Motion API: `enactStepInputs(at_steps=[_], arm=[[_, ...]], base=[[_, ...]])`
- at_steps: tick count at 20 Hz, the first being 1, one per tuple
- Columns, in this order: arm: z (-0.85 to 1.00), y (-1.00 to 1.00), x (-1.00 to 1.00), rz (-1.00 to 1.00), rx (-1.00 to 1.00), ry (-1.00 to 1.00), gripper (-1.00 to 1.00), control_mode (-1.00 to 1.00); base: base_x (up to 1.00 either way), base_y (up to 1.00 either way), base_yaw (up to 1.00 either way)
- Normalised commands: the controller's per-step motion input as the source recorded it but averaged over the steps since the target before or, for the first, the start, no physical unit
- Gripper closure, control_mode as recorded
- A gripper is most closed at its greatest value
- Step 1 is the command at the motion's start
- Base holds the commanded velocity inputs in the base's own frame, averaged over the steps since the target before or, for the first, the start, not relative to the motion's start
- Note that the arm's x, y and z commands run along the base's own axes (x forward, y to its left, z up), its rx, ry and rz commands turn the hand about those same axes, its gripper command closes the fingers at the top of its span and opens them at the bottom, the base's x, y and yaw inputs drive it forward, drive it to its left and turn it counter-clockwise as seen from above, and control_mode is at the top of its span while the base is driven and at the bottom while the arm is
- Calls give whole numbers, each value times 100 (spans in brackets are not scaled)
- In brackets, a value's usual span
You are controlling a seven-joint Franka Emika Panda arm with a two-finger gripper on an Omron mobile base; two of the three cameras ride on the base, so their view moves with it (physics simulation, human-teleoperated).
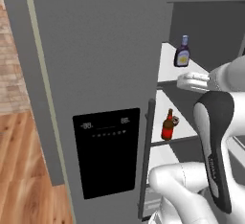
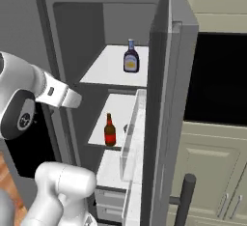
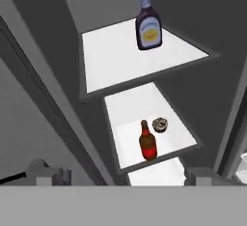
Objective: Place the mayonnaise and condiment bottle from the counter to the top shelf of the fridge. If the existing items in the fridge are on the top shelf, move them to other shelves.
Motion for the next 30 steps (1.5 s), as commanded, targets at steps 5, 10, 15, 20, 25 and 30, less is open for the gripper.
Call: enactStepInputs(at_steps=[5, 10, 15, 20, 25, 30], arm=[[0, 0, 0, 0, 0, 0, -100, 100], [0, 0, 0, 0, 0, 0, -100, 100], [0, 0, 0, 0, 0, 0, -100, 100], [0, 0, 0, 0, 0, 0, -100, 100], [0, 0, 0, 0, 0, 0, -100, 100], [0, 0, 0, 0, 0, 0, -100, 100]], base=[[-47, 100, 38], [-31, 96, 70], [11, 53, 82], [100, 0, 49], [100, 0, 29], [100, 0, 27]])
